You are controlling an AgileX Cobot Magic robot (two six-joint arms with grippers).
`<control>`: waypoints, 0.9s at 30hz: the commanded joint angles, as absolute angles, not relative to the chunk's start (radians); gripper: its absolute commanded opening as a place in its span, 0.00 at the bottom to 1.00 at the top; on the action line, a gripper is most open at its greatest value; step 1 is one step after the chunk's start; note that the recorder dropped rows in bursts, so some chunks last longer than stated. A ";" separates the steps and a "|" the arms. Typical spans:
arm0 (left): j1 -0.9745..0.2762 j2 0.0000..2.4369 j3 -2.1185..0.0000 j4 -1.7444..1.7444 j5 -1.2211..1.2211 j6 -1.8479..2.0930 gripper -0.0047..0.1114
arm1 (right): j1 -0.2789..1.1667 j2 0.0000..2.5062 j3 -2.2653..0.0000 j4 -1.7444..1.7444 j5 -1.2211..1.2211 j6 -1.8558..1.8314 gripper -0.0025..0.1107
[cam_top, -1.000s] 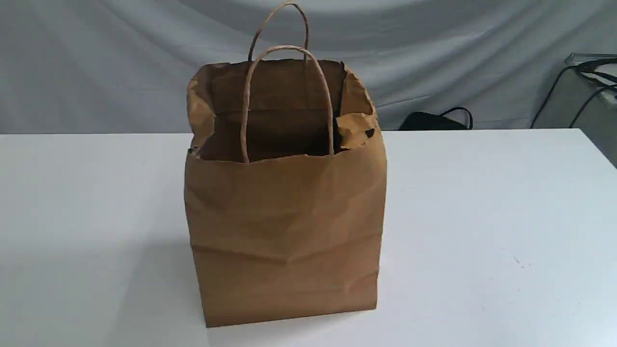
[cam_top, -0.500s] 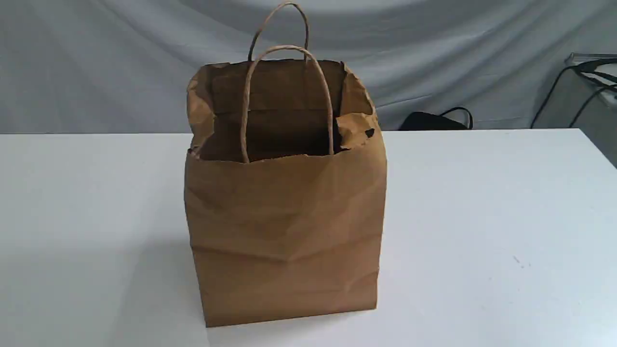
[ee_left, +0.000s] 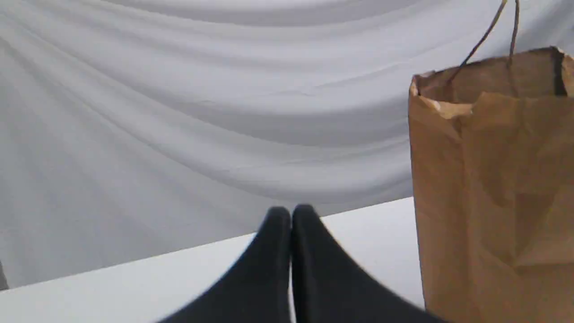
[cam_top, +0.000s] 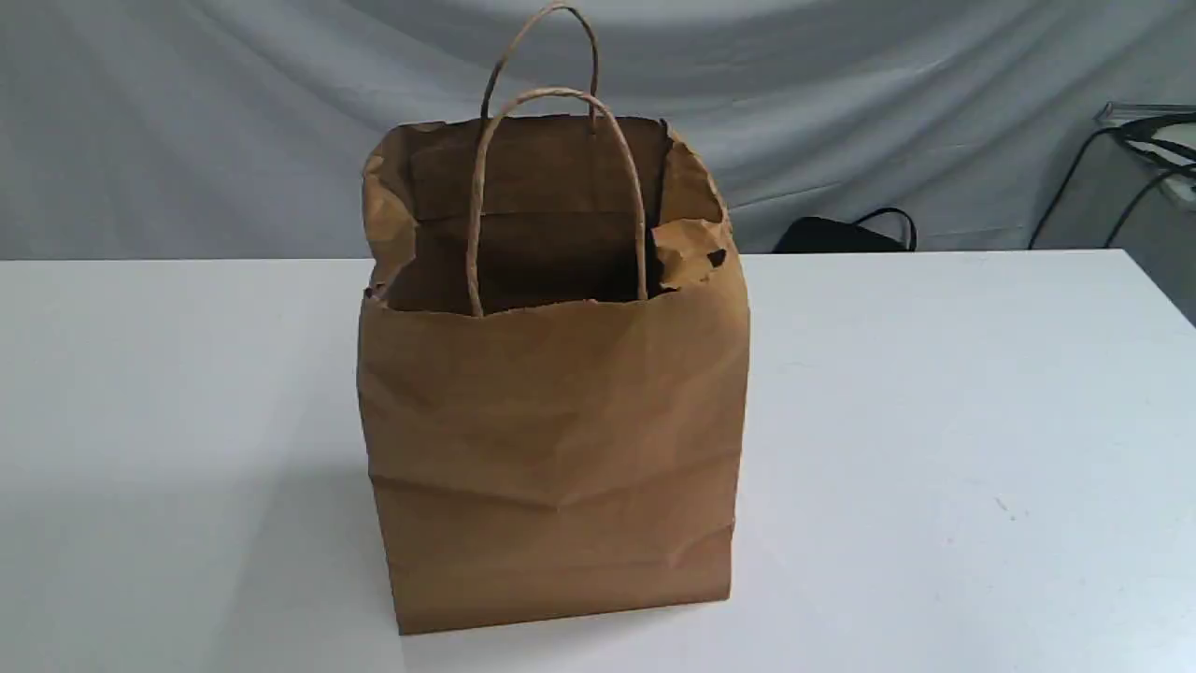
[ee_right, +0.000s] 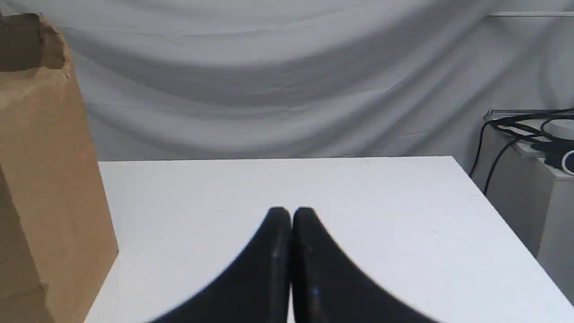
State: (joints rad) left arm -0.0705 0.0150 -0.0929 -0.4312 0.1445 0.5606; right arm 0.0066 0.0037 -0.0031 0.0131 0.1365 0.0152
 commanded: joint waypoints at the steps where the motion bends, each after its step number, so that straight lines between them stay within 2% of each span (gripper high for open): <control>1: -0.068 0.000 -0.023 -0.435 0.086 0.501 0.04 | 0.000 0.000 0.000 0.016 0.138 0.014 0.02; 17: -0.068 0.000 0.000 -0.468 0.012 0.429 0.04 | 0.000 0.000 0.000 0.016 0.136 0.015 0.02; 27: -0.068 0.000 0.000 0.097 0.056 -0.138 0.04 | 0.000 0.000 0.000 0.016 0.136 0.015 0.02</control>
